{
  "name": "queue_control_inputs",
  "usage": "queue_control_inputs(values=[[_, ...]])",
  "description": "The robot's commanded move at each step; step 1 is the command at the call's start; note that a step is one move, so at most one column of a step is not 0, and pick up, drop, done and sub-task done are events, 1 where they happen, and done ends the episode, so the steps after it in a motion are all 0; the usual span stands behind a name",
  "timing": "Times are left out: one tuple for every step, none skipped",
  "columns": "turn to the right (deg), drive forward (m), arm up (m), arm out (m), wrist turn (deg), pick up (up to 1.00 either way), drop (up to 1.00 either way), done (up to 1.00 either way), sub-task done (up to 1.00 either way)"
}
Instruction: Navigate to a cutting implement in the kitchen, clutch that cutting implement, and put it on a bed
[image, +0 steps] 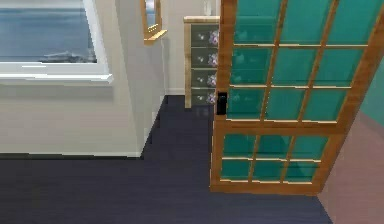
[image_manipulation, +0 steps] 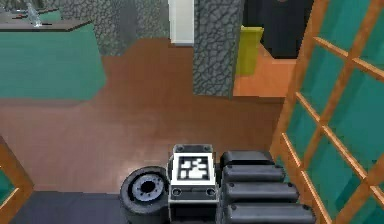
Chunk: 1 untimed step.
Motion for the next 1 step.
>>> queue_control_inputs(values=[[0.0, 0.05, 0.00, 0.00, 0.0, 0.00, 0.00, 0.00, 0.00]])
